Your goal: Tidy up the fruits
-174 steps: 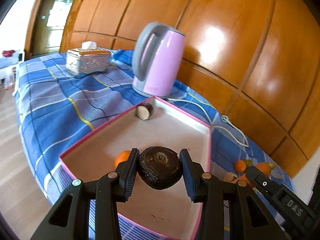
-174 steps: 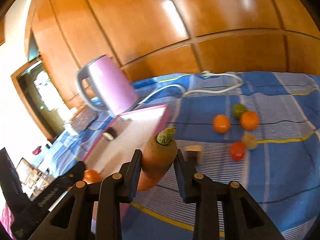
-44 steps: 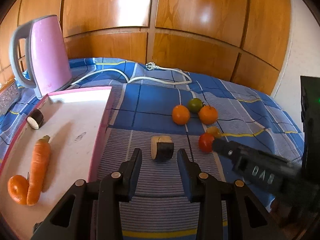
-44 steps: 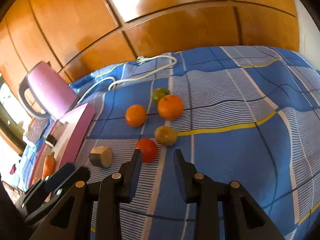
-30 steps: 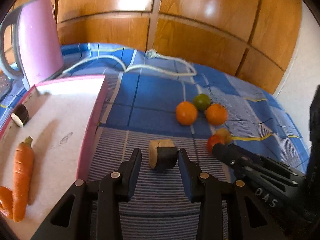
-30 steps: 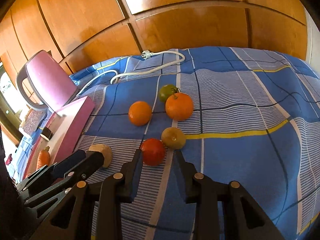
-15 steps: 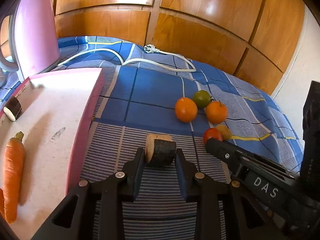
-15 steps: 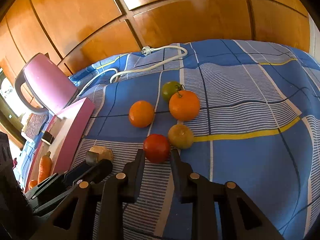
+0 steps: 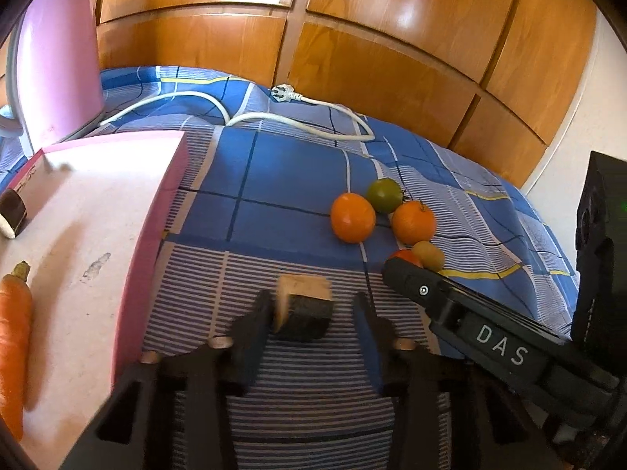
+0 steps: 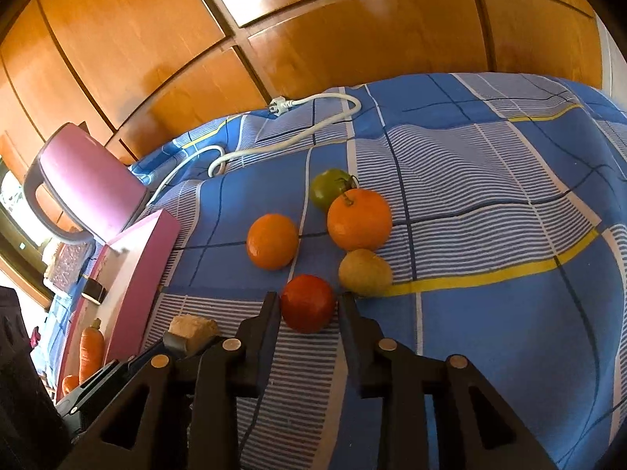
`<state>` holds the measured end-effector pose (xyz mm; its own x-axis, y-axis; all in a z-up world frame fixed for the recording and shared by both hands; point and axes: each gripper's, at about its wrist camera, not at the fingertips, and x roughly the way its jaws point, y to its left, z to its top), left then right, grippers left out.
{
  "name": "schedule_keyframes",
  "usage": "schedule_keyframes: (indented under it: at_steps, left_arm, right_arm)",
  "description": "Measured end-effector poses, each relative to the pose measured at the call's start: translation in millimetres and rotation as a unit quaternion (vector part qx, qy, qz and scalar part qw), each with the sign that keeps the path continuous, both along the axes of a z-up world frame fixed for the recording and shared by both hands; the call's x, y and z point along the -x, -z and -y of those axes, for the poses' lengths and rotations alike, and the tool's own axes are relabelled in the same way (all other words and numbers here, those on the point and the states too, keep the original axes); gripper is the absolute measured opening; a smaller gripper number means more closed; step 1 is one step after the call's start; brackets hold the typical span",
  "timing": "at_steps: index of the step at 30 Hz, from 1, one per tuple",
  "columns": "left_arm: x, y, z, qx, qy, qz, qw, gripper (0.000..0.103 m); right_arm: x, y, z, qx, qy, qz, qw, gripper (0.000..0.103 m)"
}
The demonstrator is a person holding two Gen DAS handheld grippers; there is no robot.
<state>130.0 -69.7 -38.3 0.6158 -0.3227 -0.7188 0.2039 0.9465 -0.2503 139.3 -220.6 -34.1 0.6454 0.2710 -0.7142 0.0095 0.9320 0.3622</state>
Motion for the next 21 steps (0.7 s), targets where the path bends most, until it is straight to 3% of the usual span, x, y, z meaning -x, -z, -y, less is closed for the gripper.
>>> schedule_keyframes:
  at_steps: [7,14,18,21]
  left_arm:
    - [0.6,1.5,-2.4,0.012,0.002,0.0,0.9999,0.028]
    - [0.9,2.6,-0.6,0.007,0.003,-0.002,1.0,0.029]
    - [2.0,2.7,-0.6,0.006,0.004,0.001,1.0,0.029]
    - [2.3,2.9,-0.7,0.007,0.005,0.002,1.0,0.029]
  right_arm:
    - [1.6,0.8,0.5,0.01,-0.007,-0.005,1.0,0.028]
    - [2.8,3.5,4.1,-0.009,-0.003,-0.005,1.0,0.028]
    - [3.0,6.5,12.1,-0.048,0.005,-0.003,0.999,0.03]
    - [2.3,5.1,10.3,-0.042,0.003,-0.004,0.999,0.03]
